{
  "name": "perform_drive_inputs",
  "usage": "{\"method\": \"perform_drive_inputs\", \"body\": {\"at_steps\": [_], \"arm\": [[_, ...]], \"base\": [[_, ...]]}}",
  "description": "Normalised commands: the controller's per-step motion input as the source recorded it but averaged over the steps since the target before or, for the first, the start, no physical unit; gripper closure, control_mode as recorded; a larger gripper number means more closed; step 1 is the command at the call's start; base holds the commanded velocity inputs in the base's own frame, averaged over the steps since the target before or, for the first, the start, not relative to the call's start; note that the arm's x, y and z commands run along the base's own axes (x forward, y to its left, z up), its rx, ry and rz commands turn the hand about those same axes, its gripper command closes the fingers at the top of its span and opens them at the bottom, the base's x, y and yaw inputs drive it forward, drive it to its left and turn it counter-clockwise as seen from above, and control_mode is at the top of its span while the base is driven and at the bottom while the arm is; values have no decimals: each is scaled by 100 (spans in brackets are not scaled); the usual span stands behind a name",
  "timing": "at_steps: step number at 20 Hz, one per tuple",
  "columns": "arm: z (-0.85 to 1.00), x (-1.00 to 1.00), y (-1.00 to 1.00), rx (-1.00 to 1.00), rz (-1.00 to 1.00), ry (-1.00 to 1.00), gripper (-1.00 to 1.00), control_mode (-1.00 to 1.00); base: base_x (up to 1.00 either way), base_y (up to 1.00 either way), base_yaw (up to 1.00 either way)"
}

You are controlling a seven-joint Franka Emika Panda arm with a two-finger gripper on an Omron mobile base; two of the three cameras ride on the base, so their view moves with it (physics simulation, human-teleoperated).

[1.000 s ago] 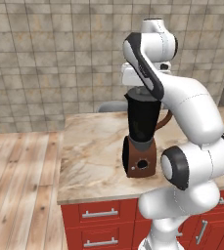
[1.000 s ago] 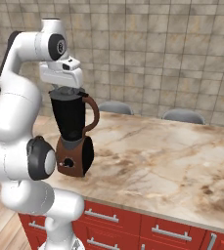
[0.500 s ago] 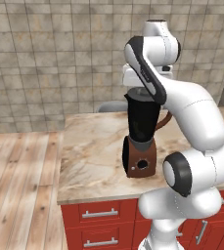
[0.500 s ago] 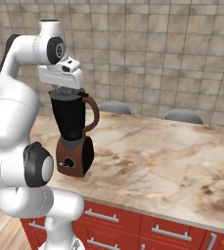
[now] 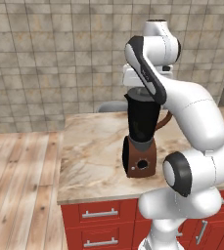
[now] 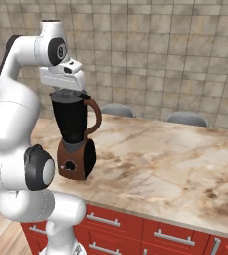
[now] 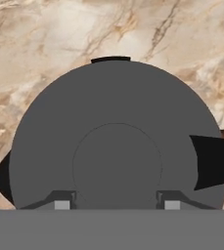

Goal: Grab the lime and lemon wedge from the fridge, place them in the blender, close the lid, and turn on the blender to create a marinade.

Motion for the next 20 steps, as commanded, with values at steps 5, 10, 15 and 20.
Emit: {"method": "perform_drive_inputs", "body": {"at_steps": [5, 10, 15, 20], "arm": [[0, -1, 0, 0, 0, 0, -100, -100], [13, -16, 0, 0, 1, -5, -100, -100], [30, -22, 6, 0, 0, -8, -100, -100], [15, -58, 7, -1, 0, -15, -100, -100]], "base": [[0, 0, 0], [0, 0, 0], [0, 0, 0], [0, 0, 0]]}}
